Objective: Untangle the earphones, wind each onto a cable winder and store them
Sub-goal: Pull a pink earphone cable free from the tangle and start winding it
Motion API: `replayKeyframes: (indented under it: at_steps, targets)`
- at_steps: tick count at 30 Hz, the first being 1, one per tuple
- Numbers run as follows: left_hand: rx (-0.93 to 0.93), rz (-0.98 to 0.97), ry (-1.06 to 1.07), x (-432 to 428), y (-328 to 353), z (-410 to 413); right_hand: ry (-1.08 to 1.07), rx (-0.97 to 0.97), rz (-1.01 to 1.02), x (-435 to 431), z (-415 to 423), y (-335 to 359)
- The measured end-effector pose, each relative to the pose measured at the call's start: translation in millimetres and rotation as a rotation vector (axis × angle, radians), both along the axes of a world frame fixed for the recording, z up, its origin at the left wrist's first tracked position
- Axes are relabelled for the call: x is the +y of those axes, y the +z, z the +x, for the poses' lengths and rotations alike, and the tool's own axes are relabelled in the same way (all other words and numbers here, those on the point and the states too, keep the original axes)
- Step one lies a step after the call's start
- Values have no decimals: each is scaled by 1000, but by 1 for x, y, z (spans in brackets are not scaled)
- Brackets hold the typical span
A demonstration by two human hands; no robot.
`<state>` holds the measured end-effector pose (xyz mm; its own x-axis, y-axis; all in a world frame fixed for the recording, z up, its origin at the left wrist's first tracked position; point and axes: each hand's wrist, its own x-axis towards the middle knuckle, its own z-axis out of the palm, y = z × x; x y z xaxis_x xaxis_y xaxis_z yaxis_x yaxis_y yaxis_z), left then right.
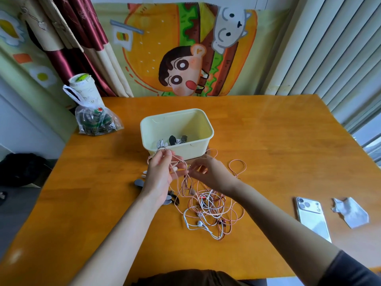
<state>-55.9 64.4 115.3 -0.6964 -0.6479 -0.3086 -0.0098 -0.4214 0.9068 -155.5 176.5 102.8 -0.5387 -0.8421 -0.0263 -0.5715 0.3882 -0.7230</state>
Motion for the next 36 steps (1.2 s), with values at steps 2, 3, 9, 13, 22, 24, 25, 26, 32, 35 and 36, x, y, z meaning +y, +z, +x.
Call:
replayKeyframes:
  at_steps: [2,3,9,13,22,24,25,26,32,35,36]
  targets:
    - [-6,30,26,-2,1,1,-1,-62,16,-1,1,-2]
    - [-2,48,35,-3,1,2,-6,-115,13,-1,2,-3]
    - [11,62,36,-2,4,2,66,-192,23,-1,8,-8]
    - [-58,-66,5,-9,0,4,40,-133,41,2,6,-2]
    - [-197,-454,-324,0,-12,6,-66,-65,-1,8,-2,6]
    - [-190,-554,-334,2,-14,4,-59,-61,-7,7,-1,7]
    - [-192,-591,-323,2,-15,3,-54,-59,0,7,-1,6]
    - [-202,-618,-312,2,-16,2,-50,-55,6,7,0,6]
    - [-333,-868,-333,-2,-25,1,-30,-90,42,12,3,6]
    - [-323,-935,-351,0,-27,4,3,-63,115,14,2,8]
    - [-327,-940,-366,0,-28,4,4,-62,126,14,2,8]
